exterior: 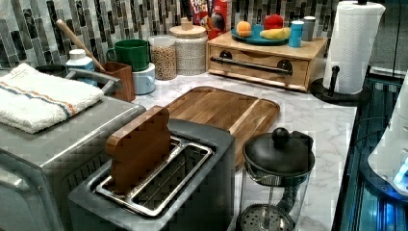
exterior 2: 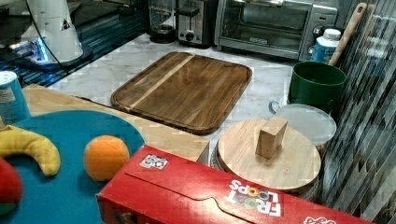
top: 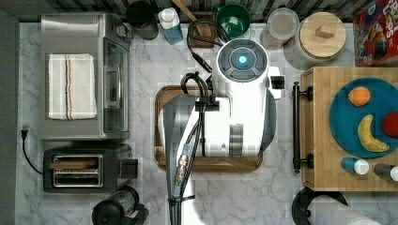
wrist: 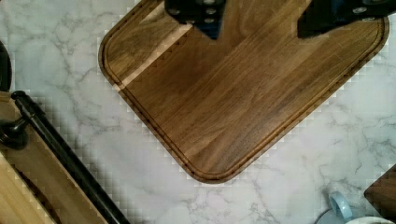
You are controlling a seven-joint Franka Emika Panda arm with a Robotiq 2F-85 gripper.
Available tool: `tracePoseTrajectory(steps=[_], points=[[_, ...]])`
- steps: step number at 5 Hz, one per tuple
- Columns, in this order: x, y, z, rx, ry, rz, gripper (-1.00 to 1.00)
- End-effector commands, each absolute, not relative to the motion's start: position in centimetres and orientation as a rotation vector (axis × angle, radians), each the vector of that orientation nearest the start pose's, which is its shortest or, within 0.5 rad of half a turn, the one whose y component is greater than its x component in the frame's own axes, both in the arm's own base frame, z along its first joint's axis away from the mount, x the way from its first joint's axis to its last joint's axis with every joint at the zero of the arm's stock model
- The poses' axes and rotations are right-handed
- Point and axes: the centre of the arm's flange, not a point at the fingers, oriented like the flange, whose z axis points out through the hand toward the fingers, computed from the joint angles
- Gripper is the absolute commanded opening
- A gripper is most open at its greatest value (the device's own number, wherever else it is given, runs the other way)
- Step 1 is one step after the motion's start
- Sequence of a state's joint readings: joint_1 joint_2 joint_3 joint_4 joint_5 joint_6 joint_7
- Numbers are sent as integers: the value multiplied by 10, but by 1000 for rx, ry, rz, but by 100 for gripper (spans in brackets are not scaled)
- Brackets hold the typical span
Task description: Open the drawer.
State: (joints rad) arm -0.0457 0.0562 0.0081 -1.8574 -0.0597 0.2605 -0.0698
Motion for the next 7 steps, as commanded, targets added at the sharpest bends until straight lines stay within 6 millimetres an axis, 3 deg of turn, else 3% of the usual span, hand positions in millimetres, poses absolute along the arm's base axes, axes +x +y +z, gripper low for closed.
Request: tracePoseTrajectory(steps=[1, 3, 5, 7], points=[[569, -26, 473, -3011, 1153, 109, 100], [572, -37, 462, -3094, 943, 136, 100], [567, -67, 447, -3239, 478, 86, 100], [560, -98, 426, -3326, 158, 25, 100]])
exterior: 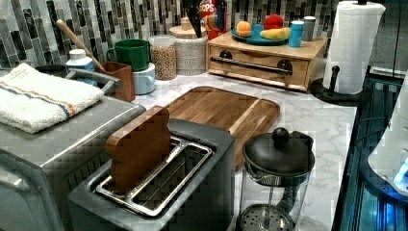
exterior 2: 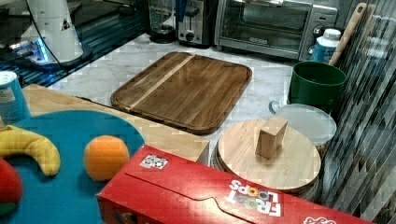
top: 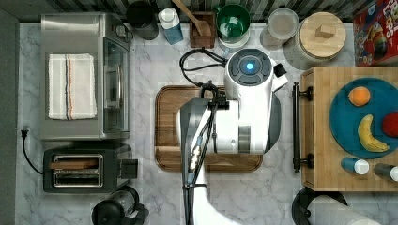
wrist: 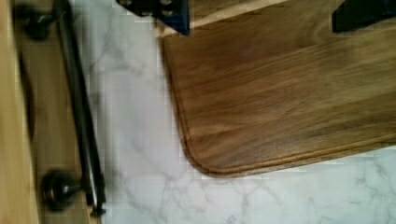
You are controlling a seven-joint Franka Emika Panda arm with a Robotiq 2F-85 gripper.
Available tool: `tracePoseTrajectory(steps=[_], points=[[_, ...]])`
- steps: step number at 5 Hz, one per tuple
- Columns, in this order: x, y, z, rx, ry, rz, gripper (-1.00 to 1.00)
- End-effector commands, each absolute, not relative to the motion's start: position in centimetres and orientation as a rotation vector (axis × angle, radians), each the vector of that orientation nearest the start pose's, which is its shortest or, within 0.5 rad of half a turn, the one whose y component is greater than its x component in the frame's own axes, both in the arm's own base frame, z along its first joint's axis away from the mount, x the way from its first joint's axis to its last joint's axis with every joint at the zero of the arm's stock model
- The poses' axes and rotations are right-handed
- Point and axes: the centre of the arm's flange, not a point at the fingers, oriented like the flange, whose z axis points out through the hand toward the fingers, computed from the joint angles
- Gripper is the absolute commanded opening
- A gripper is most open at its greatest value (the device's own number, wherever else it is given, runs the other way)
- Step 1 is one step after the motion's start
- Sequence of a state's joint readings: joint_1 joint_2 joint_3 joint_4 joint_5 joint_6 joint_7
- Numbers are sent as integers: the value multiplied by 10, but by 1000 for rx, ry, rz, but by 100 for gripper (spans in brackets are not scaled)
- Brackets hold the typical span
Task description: Open the drawer.
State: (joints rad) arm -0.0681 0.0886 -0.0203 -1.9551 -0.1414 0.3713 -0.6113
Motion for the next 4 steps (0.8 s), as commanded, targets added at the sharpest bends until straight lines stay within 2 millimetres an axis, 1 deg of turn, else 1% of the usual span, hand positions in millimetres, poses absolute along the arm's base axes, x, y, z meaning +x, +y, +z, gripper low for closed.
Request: tracePoseTrajectory(steps=[1, 2, 3, 4], points=[[554, -120, 414, -3335, 43, -32, 100], [550, -144, 405, -3333, -51, -52, 100], [544, -166, 399, -3320, -91, -56, 100], [538, -183, 393, -3316, -104, -70, 100]])
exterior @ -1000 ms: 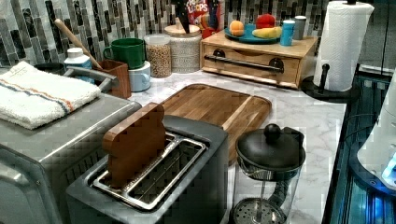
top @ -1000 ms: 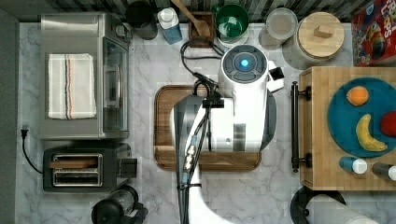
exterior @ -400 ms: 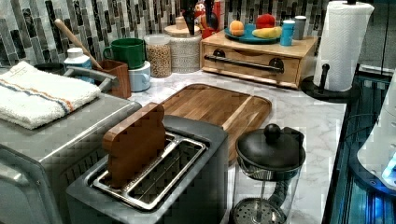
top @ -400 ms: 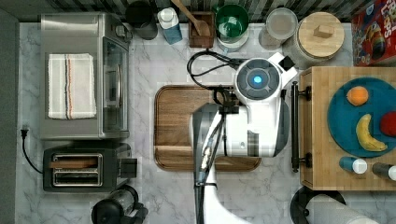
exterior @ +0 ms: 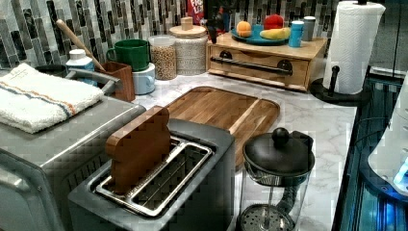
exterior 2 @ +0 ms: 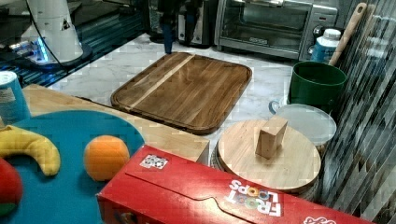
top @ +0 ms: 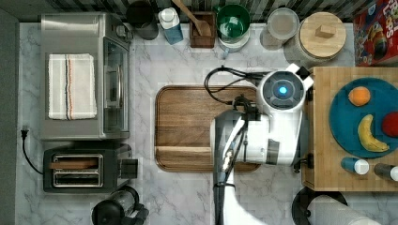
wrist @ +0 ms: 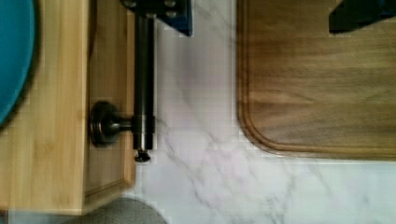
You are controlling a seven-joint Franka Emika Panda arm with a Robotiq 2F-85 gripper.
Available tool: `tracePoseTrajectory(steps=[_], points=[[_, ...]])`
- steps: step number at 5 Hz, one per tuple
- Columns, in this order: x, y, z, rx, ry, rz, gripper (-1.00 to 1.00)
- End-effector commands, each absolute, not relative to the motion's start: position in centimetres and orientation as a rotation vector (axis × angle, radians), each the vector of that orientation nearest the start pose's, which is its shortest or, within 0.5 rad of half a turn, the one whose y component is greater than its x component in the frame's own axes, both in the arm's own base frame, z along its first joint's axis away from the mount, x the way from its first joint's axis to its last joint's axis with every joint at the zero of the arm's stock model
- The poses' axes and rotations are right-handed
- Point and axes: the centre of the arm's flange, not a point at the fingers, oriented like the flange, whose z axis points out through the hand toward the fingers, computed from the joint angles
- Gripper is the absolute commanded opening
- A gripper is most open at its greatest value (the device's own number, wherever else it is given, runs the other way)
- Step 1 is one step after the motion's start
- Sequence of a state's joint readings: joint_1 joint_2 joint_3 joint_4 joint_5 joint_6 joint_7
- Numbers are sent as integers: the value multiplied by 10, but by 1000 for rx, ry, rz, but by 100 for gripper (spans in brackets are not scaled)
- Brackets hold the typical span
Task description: Open the drawer.
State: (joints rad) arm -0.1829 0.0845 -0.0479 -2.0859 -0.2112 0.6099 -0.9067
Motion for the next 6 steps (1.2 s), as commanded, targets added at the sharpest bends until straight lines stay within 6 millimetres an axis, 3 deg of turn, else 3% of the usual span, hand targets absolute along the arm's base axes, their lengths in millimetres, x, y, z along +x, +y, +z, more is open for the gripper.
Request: tracePoseTrajectory(steps=[1, 3, 6], points=[[534, -196, 383, -3330, -121, -90, 100], [532, -220, 363, -3357, -135, -88, 100], [530, -224, 314, -3316, -7, -149, 100]])
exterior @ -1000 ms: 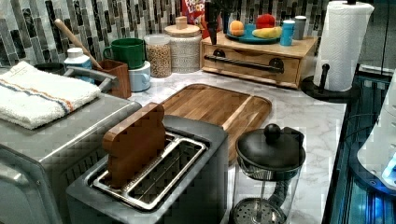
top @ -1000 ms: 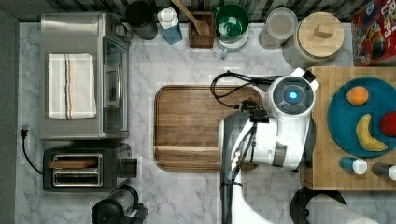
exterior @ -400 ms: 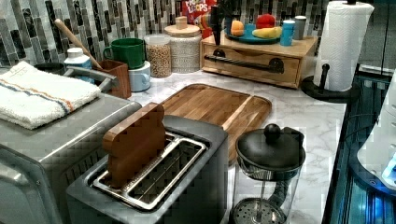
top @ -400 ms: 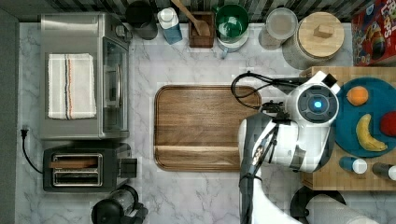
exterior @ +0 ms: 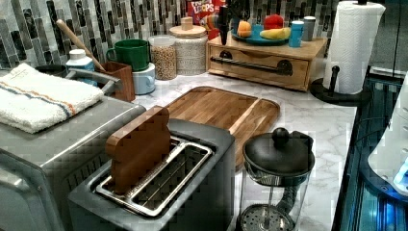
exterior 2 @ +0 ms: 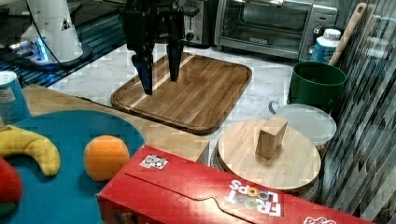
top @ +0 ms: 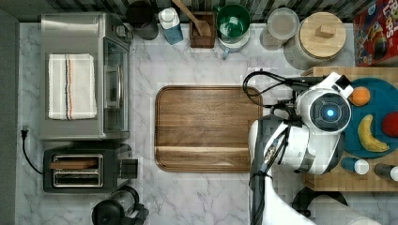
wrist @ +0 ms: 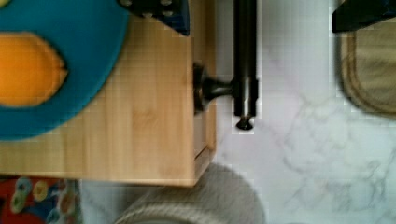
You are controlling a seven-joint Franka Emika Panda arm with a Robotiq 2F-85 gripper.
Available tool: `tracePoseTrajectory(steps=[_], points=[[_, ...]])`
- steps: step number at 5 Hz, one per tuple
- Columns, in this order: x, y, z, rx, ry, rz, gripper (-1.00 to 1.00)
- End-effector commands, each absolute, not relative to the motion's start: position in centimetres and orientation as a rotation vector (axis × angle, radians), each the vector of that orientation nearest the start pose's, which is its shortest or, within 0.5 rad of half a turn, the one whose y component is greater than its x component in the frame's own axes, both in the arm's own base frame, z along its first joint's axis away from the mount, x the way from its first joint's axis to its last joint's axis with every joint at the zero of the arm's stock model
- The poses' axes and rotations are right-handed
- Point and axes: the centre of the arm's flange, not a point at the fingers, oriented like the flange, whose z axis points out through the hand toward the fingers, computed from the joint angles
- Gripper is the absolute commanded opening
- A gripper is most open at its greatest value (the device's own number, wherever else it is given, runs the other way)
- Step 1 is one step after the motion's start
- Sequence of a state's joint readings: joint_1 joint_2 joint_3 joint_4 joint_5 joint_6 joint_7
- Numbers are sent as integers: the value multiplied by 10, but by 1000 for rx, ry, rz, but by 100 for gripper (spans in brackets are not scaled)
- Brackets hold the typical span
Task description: Open the drawer.
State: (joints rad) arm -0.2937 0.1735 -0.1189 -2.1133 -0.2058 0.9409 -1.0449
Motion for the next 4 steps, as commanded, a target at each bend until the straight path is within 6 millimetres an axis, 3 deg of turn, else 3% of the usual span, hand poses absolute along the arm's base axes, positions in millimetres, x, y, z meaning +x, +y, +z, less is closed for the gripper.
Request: tracePoseTrajectory(steps=[1, 2, 4], points=[[524, -223, 307, -3299, 31, -148, 100], [517, -219, 303, -3307, 84, -138, 100], [525, -227, 279, -3344, 117, -197, 100]])
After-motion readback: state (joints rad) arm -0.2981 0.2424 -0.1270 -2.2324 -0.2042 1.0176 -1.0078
